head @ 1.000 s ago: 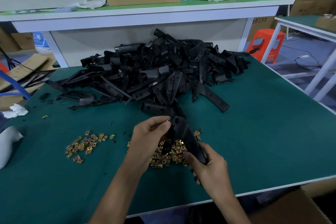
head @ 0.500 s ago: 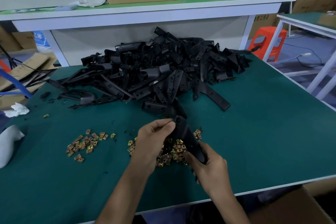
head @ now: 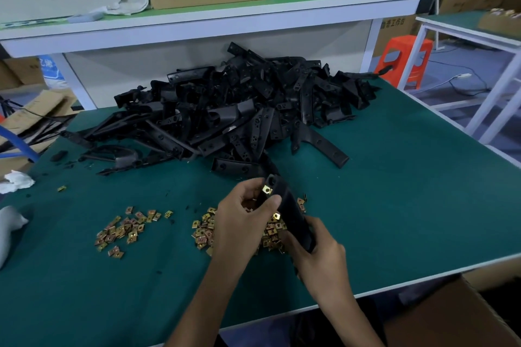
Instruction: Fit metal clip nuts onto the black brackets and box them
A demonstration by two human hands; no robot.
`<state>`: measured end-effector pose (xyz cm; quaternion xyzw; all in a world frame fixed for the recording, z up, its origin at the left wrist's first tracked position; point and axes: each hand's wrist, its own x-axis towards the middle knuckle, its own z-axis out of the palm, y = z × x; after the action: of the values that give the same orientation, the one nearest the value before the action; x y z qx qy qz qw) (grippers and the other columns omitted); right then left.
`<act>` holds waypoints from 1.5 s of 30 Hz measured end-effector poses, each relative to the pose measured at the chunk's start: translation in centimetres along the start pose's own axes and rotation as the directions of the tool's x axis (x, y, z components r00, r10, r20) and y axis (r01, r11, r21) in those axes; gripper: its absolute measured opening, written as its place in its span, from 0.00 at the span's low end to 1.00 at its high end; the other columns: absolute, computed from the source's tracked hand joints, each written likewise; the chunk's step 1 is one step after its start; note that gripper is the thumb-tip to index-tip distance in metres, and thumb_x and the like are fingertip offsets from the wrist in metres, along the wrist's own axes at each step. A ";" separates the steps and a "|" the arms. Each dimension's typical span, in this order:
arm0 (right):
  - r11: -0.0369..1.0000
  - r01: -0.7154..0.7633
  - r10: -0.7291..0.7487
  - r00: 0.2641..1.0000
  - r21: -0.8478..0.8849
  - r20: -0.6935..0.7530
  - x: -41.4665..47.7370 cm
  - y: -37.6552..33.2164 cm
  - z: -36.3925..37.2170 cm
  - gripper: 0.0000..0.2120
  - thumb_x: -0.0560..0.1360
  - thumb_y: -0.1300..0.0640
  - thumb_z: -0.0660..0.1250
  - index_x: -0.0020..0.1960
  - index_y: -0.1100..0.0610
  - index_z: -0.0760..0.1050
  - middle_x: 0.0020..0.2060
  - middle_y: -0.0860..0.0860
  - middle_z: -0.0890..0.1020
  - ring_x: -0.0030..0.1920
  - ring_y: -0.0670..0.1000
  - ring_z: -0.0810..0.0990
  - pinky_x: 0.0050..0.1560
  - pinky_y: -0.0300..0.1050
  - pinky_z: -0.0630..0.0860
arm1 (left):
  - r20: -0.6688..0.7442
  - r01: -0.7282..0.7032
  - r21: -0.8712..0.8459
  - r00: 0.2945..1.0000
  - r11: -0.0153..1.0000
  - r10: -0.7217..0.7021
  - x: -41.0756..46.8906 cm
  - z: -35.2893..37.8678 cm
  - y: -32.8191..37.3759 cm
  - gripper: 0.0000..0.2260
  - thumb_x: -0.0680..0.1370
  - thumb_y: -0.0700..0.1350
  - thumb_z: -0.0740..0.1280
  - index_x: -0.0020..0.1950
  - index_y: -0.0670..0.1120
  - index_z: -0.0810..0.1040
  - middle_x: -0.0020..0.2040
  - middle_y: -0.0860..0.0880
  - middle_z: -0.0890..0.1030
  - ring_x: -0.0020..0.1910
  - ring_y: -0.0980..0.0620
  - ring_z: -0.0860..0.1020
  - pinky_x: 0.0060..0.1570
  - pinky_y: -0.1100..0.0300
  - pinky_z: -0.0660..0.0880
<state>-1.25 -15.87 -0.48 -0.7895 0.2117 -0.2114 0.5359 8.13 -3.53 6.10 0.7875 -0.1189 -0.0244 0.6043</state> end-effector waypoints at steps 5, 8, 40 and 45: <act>0.997 0.043 -0.044 0.999 0.061 0.019 -0.4 -0.5 -0.1 0.14 0.77 0.37 0.65 0.61 0.36 0.73 0.38 0.41 0.85 0.36 0.45 0.84 0.37 0.46 0.80 | -0.047 -0.089 0.206 0.994 0.975 0.100 0.4 0.1 0.4 0.09 0.75 0.55 0.73 0.54 0.57 0.82 0.46 0.63 0.83 0.49 0.70 0.78 0.42 0.75 0.72; 0.983 -0.043 0.022 0.993 0.180 0.120 -1.6 -1.2 -0.5 0.16 0.76 0.37 0.62 0.64 0.32 0.73 0.40 0.46 0.85 0.38 0.49 0.85 0.38 0.50 0.82 | -0.077 -0.118 0.252 0.987 0.960 0.142 0.8 -0.4 1.0 0.10 0.77 0.55 0.71 0.57 0.56 0.81 0.50 0.63 0.82 0.50 0.67 0.78 0.48 0.67 0.75; 0.997 0.054 -0.063 0.977 -0.047 -0.205 -0.2 2.0 -3.9 0.09 0.81 0.53 0.68 0.61 0.44 0.76 0.32 0.39 0.77 0.29 0.43 0.75 0.33 0.32 0.68 | 0.093 -0.067 0.405 0.995 0.912 0.032 5.1 0.9 -3.1 0.14 0.81 0.51 0.67 0.66 0.55 0.76 0.64 0.54 0.77 0.65 0.52 0.74 0.64 0.52 0.72; 0.991 0.075 -0.103 0.958 -0.113 -0.269 -0.4 1.8 -4.1 0.08 0.79 0.59 0.71 0.57 0.51 0.79 0.32 0.42 0.76 0.28 0.42 0.73 0.32 0.28 0.65 | 0.083 -0.098 0.705 0.995 0.702 0.056 10.2 0.2 -3.9 0.28 0.80 0.52 0.68 0.78 0.52 0.64 0.76 0.43 0.63 0.76 0.40 0.58 0.73 0.45 0.58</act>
<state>-4.09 -19.39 -0.82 -0.7875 0.2586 -0.3315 0.4507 18.58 -5.03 3.40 0.9524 -0.1684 0.0268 0.2529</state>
